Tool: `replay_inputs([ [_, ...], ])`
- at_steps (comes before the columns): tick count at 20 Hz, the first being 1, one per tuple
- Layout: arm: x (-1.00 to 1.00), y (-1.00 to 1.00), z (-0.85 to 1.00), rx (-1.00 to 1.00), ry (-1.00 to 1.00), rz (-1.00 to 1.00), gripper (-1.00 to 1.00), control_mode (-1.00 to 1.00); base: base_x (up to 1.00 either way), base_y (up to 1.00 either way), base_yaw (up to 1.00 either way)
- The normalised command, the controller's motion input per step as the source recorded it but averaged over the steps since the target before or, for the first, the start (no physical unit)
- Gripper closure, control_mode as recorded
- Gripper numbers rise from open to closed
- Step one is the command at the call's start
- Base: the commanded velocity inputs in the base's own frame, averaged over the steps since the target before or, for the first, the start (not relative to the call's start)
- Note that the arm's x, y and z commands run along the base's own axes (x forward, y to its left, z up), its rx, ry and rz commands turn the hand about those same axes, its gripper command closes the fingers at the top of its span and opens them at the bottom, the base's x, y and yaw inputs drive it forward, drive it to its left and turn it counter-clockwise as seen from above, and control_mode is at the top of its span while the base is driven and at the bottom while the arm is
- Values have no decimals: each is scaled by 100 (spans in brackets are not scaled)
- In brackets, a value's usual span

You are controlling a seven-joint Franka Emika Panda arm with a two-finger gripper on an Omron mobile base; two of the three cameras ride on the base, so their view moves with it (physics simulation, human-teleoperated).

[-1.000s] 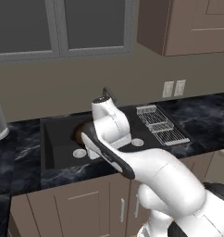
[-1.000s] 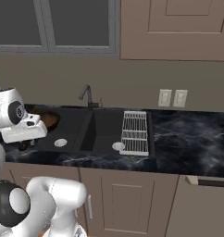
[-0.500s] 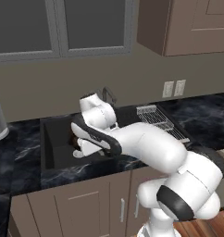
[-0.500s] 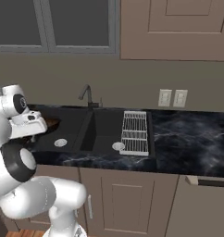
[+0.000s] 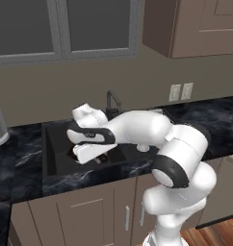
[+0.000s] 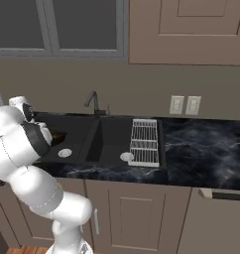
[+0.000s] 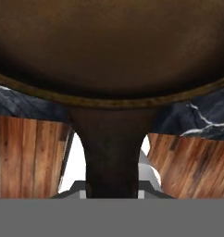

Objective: Move the pot and pan from the stove into the sink.

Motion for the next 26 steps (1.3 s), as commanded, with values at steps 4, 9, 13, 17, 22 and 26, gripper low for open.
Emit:
replay_inputs([
  [4, 73, 30, -23, -4, 0, -7, 100, -100, 0, 0, 0],
  [9, 54, 24, -30, -2, -2, -11, 100, -100, 0, 0, 0],
  [13, 39, 15, -44, -1, -8, -13, 100, -100, 0, 0, 0],
  [17, 46, 16, -27, -2, -10, -14, 100, -100, 0, 0, 0],
  [22, 48, 13, -31, -2, -7, -11, 100, -100, 0, 0, 0],
  [26, 13, 2, -7, 0, 0, -3, -100, -100, 0, 0, 0],
])
